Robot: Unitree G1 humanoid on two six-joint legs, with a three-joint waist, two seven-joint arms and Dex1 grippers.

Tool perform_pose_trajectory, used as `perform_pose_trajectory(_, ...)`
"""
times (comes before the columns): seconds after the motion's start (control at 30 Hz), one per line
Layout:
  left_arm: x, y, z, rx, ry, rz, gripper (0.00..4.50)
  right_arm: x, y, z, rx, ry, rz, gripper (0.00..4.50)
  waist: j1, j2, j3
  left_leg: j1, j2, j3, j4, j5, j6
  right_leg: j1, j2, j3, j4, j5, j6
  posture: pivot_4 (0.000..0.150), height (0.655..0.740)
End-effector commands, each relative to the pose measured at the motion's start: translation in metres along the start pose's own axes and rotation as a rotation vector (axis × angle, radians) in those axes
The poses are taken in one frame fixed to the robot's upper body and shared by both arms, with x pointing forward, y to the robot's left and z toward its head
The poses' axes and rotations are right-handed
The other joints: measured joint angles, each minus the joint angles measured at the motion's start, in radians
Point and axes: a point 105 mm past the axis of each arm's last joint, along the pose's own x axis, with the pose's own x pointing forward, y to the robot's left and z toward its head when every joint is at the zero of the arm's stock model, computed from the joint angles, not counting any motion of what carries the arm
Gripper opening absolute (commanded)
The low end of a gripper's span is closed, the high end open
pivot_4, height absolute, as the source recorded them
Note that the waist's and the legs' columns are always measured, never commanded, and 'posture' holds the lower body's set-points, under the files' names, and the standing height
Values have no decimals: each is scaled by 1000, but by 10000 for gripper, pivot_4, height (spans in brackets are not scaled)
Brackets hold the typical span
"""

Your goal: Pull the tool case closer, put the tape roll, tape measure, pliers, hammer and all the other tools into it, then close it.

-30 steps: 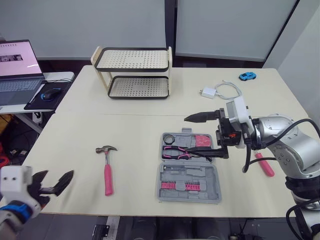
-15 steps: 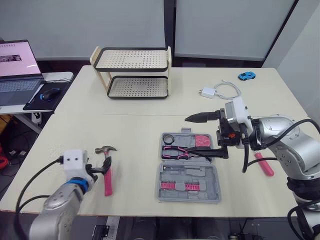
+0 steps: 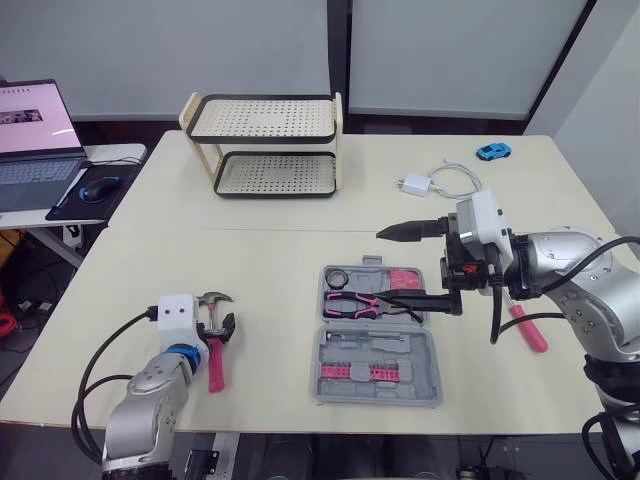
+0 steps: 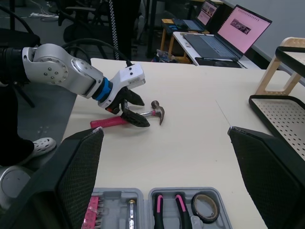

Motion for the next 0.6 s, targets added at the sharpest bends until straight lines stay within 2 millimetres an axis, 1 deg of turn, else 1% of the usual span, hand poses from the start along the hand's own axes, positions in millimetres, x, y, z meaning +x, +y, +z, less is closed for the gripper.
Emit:
perform_pose_trajectory(0.03,2,0,6,13,-18,10,45000,-2,3,11,-42,-19,-5,44811,0,0,0,0,0,0,0,0,0,0,0,0,0,0,0,1500,7400)
perform_pose_trajectory(0.17,2,-1,2,15,8,11,45000,-1,3,12,-40,-23,-3,44811,0,0,0,0,0,0,0,0,0,0,0,0,0,0,0,1500,7400)
perform_pose_trajectory(0.27,2,-1,1,3,16,16,39123,-1,2,11,-37,-23,-5,45000,0,0,0,0,0,0,0,0,0,0,0,0,0,0,0,1500,7400)
perform_pose_trajectory(0.6,4,2,7,48,5,19,7225,-3,3,4,-38,6,2,45000,0,0,0,0,0,0,0,0,0,0,0,0,0,0,0,1500,7400)
